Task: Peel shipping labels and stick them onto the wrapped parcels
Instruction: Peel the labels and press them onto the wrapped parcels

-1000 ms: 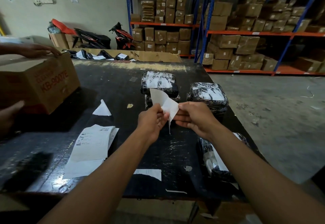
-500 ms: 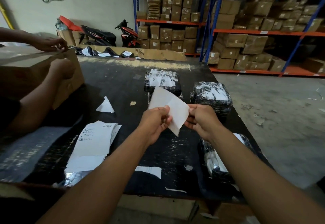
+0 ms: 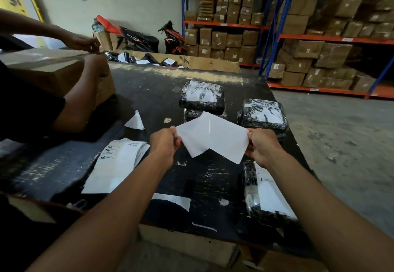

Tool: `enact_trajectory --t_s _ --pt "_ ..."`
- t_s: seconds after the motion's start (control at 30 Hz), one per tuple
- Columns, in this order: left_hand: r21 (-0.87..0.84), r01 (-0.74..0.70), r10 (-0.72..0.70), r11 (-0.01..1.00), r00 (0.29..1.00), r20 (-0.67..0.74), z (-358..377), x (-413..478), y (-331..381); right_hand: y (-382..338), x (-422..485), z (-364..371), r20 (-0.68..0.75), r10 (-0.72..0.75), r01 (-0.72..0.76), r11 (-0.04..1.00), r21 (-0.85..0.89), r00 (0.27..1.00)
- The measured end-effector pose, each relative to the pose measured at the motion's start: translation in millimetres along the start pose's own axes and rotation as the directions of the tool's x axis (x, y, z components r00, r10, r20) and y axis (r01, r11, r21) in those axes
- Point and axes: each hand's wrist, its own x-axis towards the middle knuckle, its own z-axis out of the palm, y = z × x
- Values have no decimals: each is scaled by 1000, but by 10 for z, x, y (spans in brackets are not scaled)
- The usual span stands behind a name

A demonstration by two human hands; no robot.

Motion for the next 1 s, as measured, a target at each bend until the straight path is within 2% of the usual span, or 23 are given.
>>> enact_trajectory --t_s 0.3,0.53,0.73,1.0 --pt "-164 -55 1 985 950 -313 -49 134 -84 -12 147 -343 -57 18 -18 1000 -11 998" --pt "-115 -108 48 987 900 -434 -260 235 -173 -16 217 -351 -117 16 -14 1000 16 993" --pt "-185 -60 13 981 969 -245 -295 416 -44 -7 189 187 -3 0 0 1000 2 1000" --pt "41 -20 26 999 988 -151 -341 1141 234 -144 268 1088 81 -60 61 998 -2 995"
